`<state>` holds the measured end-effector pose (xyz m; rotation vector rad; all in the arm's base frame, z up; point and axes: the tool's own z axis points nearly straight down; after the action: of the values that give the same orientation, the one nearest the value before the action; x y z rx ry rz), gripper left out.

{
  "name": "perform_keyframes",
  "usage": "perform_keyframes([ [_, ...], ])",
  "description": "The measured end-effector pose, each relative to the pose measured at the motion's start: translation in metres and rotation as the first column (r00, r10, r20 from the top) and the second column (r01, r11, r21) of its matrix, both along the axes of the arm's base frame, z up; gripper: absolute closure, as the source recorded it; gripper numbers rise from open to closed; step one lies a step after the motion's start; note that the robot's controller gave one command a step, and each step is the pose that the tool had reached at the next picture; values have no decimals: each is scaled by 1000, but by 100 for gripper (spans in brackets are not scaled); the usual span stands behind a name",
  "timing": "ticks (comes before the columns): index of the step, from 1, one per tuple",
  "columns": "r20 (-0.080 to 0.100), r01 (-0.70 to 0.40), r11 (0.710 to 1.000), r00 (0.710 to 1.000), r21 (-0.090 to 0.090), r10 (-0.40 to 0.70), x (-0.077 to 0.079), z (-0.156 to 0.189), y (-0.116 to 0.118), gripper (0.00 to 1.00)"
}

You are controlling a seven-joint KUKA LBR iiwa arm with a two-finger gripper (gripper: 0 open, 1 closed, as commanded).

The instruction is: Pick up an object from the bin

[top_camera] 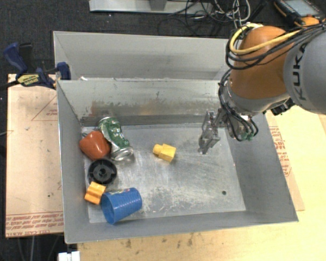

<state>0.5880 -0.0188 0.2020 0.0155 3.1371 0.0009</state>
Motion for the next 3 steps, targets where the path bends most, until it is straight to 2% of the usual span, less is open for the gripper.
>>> perform_keyframes([
  [1,-1,0,1000,1000,0,0,0,-1,0,100],
  [2,-3,-54,999,999,1,54,30,-70,23,0],
  [3,-3,-55,999,999,0,55,31,-70,23,0],
])
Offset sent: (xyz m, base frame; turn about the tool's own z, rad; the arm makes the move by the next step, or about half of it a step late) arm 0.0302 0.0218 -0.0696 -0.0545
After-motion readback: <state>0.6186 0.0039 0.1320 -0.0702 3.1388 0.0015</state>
